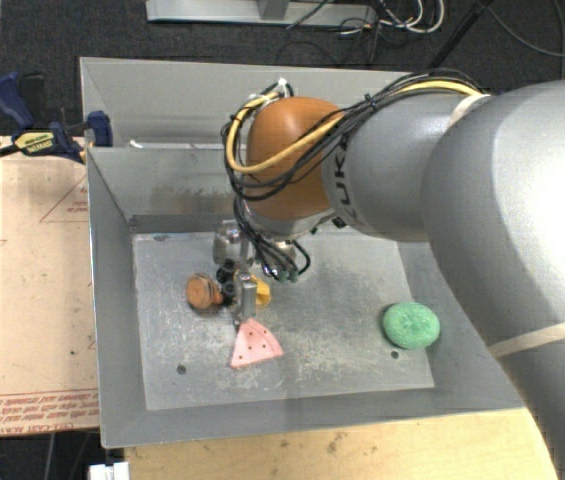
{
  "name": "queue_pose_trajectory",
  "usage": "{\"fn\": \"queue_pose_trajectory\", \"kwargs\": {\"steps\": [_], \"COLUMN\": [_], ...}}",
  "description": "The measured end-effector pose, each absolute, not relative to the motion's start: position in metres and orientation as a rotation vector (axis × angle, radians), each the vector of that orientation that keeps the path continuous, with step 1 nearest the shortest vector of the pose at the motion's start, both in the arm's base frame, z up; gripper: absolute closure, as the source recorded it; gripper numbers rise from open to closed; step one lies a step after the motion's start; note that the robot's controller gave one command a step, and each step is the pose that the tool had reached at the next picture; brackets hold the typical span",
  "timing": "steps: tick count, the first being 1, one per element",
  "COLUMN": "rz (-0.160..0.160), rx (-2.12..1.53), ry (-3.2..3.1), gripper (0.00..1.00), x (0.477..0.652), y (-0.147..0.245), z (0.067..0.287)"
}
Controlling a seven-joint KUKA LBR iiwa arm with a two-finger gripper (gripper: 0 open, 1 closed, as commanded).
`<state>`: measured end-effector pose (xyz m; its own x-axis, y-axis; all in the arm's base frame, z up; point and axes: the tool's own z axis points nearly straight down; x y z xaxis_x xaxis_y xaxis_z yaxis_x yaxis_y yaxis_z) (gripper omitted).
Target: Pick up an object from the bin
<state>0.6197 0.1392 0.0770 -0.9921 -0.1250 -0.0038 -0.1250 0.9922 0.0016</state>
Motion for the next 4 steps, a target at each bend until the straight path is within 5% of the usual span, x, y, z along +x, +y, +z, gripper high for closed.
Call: {"fn": "queue_pose_trajectory", "kwargs": {"steps": [1,4], "rz": [0.013,0.004], "rx": [-0.244,-0.256], "ry": [3.131,3.131], "gripper": [1.0,1.0], "x": [0.624,0.622], "y": [0.144,0.142], "z": [0.064,0.081]}}
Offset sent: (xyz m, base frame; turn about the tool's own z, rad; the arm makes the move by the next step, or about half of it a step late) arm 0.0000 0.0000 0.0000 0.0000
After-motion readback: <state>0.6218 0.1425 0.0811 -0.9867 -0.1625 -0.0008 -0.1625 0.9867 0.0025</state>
